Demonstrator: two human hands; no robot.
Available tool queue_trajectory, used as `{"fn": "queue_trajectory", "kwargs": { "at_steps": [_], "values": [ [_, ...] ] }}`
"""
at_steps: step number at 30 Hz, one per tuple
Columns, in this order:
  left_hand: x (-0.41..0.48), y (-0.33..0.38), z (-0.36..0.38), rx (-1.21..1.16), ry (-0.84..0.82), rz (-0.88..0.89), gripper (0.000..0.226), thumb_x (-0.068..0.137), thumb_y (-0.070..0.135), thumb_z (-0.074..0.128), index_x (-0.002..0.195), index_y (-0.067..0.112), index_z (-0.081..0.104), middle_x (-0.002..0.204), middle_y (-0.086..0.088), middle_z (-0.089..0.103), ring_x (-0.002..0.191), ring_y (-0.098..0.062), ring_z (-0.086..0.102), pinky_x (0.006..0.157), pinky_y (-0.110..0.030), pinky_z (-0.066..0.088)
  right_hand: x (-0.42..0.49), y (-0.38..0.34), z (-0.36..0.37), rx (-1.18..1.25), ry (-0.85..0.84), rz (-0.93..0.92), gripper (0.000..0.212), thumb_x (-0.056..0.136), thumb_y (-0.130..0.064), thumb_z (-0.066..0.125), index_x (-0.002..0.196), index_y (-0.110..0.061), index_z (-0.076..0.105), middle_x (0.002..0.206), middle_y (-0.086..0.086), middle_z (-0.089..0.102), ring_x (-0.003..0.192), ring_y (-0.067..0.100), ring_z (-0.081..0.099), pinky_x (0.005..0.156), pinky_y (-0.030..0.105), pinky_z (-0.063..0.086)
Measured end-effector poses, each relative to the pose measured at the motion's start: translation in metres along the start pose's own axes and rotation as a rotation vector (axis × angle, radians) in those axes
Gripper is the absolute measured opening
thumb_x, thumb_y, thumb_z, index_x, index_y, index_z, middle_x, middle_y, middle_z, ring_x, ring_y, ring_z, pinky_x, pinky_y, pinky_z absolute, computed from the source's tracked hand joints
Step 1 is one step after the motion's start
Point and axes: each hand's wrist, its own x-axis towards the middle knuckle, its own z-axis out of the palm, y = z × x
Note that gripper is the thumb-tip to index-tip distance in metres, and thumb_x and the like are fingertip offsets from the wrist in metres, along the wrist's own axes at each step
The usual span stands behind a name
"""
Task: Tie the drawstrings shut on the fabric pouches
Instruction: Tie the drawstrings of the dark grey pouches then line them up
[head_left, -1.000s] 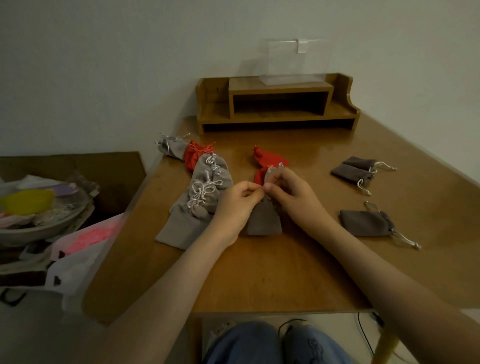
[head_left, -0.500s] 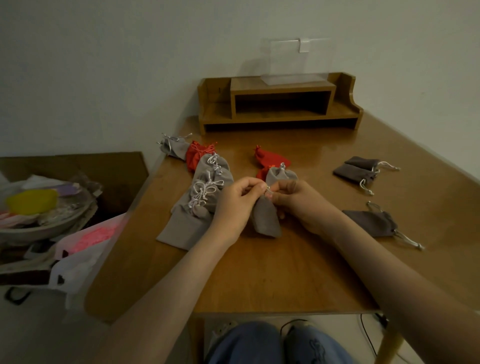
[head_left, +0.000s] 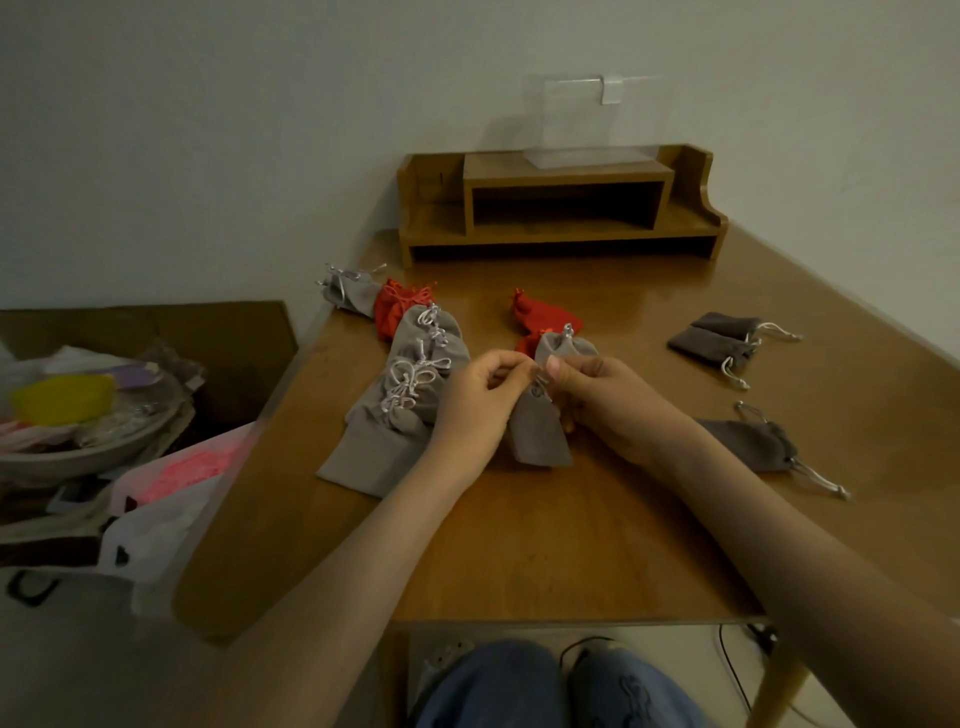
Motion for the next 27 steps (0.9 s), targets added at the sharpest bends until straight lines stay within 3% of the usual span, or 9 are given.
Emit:
{"fn": "queue_trajectory", "kwargs": {
  "at_steps": [8, 12, 15, 20, 23, 27],
  "values": [
    [-0.003, 0.005, 0.000, -0.034, -0.020, 0.006, 0.019, 0.093, 0.016, 0.059, 0.081, 0.028, 0.067, 0.074, 0.015, 0.069, 0.078, -0.003, 0.064, 0.073, -0.023, 0.051, 0.003, 0.000, 0.001, -0.025, 0.019, 0.013, 0.008, 0.091, -0.009, 0.057, 0.085, -0.009, 0.062, 0.070, -0.001, 0.058, 0.057, 0.004, 0.054, 0.052, 0.018, 0.043],
    [0.000, 0.012, -0.003, -0.320, -0.073, -0.205, 0.013, 0.093, 0.012, 0.058, 0.088, 0.014, 0.070, 0.079, 0.000, 0.070, 0.078, -0.013, 0.064, 0.072, -0.026, 0.051, 0.001, -0.002, 0.000, -0.055, -0.029, -0.007, 0.012, 0.096, -0.013, 0.052, 0.093, -0.006, 0.061, 0.083, 0.007, 0.058, 0.068, 0.014, 0.054, 0.063, 0.026, 0.042],
    [0.001, 0.017, -0.003, -0.472, -0.155, -0.293, 0.013, 0.093, 0.009, 0.055, 0.092, 0.010, 0.068, 0.075, 0.001, 0.071, 0.073, -0.008, 0.066, 0.066, -0.019, 0.052, -0.002, -0.002, -0.002, 0.042, -0.076, -0.018, 0.024, 0.096, -0.011, 0.046, 0.112, 0.004, 0.055, 0.100, 0.016, 0.055, 0.087, 0.028, 0.050, 0.076, 0.036, 0.041],
    [0.002, 0.018, -0.006, -0.402, -0.233, -0.272, 0.014, 0.093, 0.008, 0.055, 0.089, 0.013, 0.068, 0.077, 0.001, 0.067, 0.075, -0.008, 0.061, 0.069, -0.022, 0.049, -0.003, -0.002, -0.004, 0.109, -0.132, 0.008, 0.028, 0.095, -0.007, 0.042, 0.115, 0.008, 0.054, 0.101, 0.016, 0.057, 0.088, 0.023, 0.056, 0.076, 0.028, 0.047],
    [0.002, 0.019, -0.014, -0.337, -0.315, -0.251, 0.014, 0.091, 0.004, 0.055, 0.086, 0.012, 0.065, 0.072, 0.006, 0.068, 0.069, -0.005, 0.062, 0.066, -0.022, 0.050, -0.004, -0.003, -0.006, 0.124, -0.144, 0.042, 0.018, 0.094, -0.008, 0.043, 0.099, -0.002, 0.059, 0.089, 0.009, 0.061, 0.071, 0.011, 0.061, 0.061, 0.018, 0.050],
    [0.002, 0.019, -0.019, -0.237, -0.300, -0.237, 0.013, 0.087, -0.001, 0.060, 0.082, 0.010, 0.065, 0.071, 0.003, 0.066, 0.068, -0.005, 0.060, 0.063, -0.017, 0.050, -0.003, -0.003, -0.004, 0.108, -0.182, 0.020, 0.017, 0.096, -0.006, 0.042, 0.091, -0.001, 0.058, 0.084, 0.006, 0.062, 0.069, 0.005, 0.062, 0.064, 0.016, 0.050]
  ]
}}
